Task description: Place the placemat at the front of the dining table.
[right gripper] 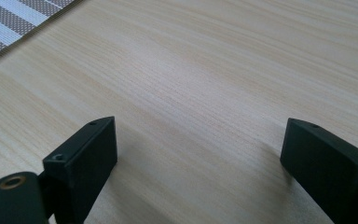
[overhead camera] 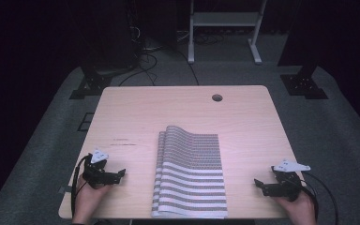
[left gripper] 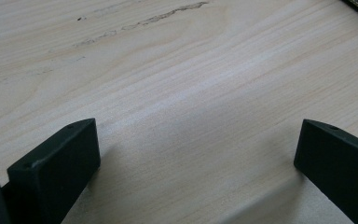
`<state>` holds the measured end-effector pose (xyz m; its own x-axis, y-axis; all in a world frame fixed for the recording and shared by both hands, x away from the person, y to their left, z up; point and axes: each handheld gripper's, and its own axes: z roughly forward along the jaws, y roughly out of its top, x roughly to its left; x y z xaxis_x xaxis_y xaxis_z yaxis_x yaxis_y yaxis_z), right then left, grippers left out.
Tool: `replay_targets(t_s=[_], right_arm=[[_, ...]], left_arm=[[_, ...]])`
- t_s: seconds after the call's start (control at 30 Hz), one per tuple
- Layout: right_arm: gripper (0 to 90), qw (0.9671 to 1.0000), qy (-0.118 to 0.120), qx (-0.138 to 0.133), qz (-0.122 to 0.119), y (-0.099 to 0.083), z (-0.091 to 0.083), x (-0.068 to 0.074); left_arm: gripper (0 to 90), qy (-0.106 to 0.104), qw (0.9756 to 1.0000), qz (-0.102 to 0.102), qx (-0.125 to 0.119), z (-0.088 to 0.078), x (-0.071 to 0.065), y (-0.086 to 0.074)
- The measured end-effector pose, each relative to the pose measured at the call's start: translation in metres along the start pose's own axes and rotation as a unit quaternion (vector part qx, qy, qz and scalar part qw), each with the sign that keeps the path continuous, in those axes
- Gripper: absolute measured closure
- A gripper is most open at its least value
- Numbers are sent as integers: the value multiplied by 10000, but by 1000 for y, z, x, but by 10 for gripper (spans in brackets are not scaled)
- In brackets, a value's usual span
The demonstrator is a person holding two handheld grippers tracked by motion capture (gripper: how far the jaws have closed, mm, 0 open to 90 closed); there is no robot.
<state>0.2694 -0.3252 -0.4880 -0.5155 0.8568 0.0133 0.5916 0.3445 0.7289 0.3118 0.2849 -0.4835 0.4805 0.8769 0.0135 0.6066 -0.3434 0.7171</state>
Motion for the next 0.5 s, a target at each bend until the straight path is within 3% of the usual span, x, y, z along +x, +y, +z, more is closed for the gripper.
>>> replay_targets(t_s=[0.33, 0.5], right_arm=[[96, 9999, 61, 66, -63, 4, 2, -1], [95, 9998, 106, -26, -157, 10, 1, 2]], left_arm=[[0, -84, 9999, 90, -4, -2, -3, -2], [0, -106, 9999, 119, -2, -3, -3, -3]])
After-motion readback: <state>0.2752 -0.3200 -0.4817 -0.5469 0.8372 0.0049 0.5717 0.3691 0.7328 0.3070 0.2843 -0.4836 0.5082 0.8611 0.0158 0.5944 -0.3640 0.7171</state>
